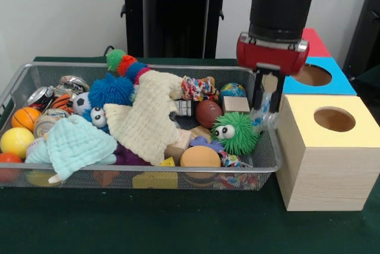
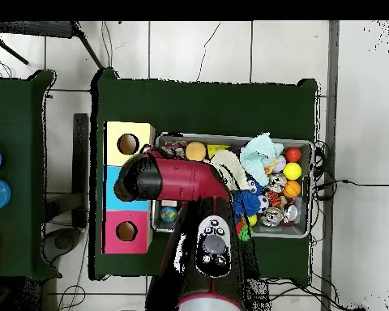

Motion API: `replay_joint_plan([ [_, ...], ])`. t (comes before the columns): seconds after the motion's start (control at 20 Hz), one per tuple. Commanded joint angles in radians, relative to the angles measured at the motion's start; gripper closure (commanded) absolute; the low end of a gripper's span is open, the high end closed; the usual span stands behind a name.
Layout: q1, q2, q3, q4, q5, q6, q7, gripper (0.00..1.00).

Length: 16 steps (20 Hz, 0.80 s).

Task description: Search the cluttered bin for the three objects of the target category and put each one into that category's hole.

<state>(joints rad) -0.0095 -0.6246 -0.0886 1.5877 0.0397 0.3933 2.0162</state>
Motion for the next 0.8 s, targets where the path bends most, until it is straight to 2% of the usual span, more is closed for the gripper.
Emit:
replay_joint_plan([
  [0.05,-0.009,-0.147,-0.007,0.057,0.015,0.197,0.095,1.0],
  [0.45,0.02,-0.231,-0.028,0.096,0.017,0.284,0.127,1.0],
  [0.8,0.046,-0.273,-0.021,0.19,0.052,0.259,0.163,1.0],
])
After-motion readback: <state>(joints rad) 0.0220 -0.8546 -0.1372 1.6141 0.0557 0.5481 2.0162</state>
